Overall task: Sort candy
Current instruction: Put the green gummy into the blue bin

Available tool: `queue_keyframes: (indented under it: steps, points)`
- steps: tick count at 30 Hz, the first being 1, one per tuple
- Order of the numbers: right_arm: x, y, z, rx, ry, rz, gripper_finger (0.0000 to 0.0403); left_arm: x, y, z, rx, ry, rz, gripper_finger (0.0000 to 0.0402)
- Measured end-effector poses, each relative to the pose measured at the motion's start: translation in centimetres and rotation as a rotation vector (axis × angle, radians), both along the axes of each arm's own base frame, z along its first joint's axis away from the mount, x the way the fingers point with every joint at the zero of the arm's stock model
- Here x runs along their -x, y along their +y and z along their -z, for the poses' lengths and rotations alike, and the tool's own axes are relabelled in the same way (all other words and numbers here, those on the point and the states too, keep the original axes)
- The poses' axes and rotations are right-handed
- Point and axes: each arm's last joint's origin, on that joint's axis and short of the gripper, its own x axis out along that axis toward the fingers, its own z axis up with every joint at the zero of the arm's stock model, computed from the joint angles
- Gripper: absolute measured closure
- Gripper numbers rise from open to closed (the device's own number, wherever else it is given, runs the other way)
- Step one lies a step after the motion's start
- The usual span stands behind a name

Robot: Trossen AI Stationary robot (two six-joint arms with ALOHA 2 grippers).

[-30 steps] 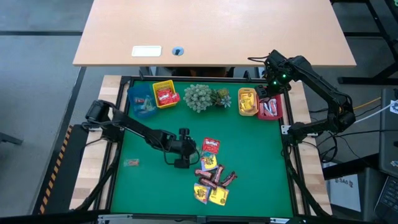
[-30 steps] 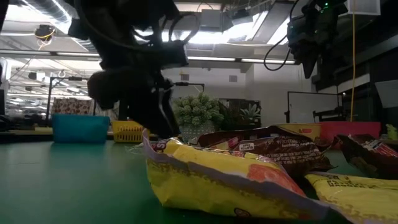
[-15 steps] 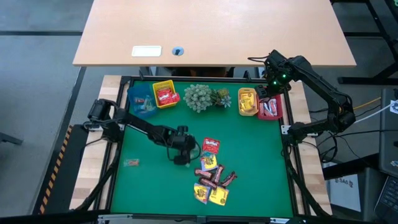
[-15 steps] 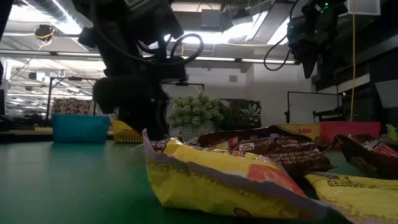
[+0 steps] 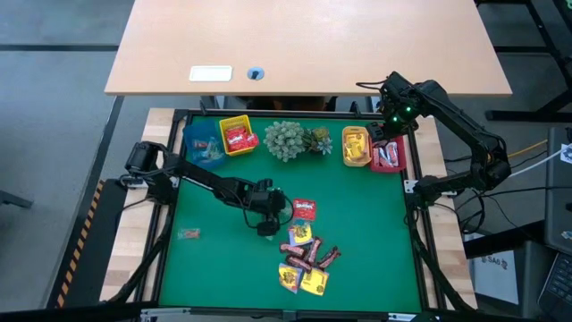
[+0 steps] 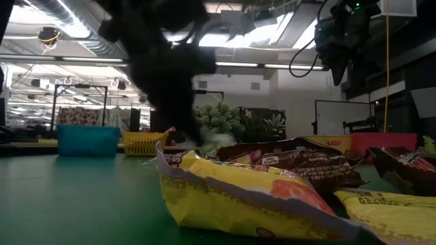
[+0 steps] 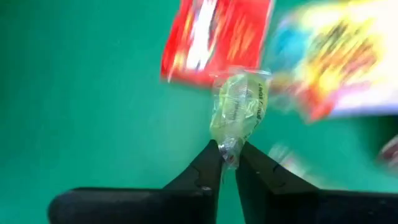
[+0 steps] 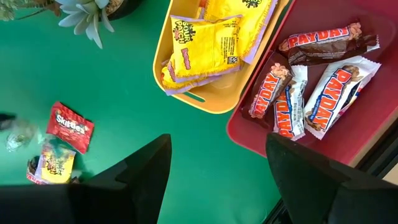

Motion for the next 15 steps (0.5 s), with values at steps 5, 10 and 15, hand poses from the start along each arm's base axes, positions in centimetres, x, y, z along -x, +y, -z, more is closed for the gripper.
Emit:
queue_keyframes:
  steps: [5, 10, 15]
  points:
    - [-0.1, 0.1, 0.0, -0.042, -0.031, 0.039, 0.0141, -1.8, -0.3, -2.7, 0.008, -0.086, 0.031, 0.0395]
    - [-0.3, 0.3, -0.1, -0.108, -0.113, 0.024, 0.0141, -3.4, 0.0, -5.8, 0.016, -0.136, 0.020, 0.0399]
    - [-1.2, 1.1, -0.2, -0.133, -0.137, -0.032, 0.0141, -3.6, 1.5, -9.5, 0.003, -0.053, -0.020, 0.0401]
